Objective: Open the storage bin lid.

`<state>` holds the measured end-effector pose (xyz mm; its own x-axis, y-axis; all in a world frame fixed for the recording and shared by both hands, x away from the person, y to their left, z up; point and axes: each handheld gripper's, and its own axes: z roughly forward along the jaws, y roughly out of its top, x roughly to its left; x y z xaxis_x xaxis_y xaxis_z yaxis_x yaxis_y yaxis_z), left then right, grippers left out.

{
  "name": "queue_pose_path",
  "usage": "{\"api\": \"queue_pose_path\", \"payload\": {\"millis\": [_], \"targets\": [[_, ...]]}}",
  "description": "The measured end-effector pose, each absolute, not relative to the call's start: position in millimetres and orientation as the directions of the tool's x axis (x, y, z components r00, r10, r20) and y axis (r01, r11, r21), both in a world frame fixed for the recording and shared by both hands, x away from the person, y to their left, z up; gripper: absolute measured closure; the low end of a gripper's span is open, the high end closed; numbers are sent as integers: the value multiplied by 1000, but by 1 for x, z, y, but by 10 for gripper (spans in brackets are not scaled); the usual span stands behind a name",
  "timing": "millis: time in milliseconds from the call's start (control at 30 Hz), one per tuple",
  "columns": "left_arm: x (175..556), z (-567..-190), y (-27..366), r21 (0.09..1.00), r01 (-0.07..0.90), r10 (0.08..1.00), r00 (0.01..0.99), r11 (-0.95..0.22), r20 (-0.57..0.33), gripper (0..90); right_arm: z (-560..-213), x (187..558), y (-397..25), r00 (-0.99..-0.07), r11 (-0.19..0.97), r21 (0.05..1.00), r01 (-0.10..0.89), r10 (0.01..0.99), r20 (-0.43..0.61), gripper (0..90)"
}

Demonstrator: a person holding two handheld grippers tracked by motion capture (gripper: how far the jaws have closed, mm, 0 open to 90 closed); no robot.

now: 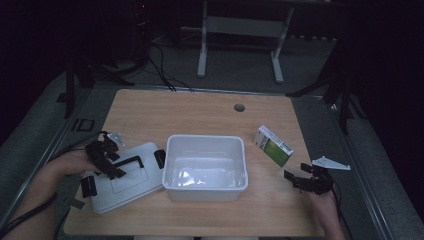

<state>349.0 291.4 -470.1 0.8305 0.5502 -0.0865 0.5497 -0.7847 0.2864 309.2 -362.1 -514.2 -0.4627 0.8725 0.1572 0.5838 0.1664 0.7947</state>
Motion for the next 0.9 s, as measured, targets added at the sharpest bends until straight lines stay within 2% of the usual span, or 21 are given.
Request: {"api": "queue_pose_path", "payload": {"millis": [367, 467, 500, 900], "targets": [[348, -468, 292, 289, 545, 546, 834, -787, -85, 249, -491, 338, -363, -491, 205, 792, 575, 861, 134, 154], [348, -468, 292, 283, 545, 545, 834, -789, -85, 249, -488, 343, -362, -494, 221, 783, 581, 861, 124, 155], [348, -468, 291, 282, 542, 543, 836, -792, -82, 249, -487, 348, -361, -502, 234, 775, 587, 856, 122, 184], [348, -468, 291, 282, 538, 540, 838, -794, -79, 249, -481, 374, -353, -541, 303, 736, 605, 835, 100, 198]]}}
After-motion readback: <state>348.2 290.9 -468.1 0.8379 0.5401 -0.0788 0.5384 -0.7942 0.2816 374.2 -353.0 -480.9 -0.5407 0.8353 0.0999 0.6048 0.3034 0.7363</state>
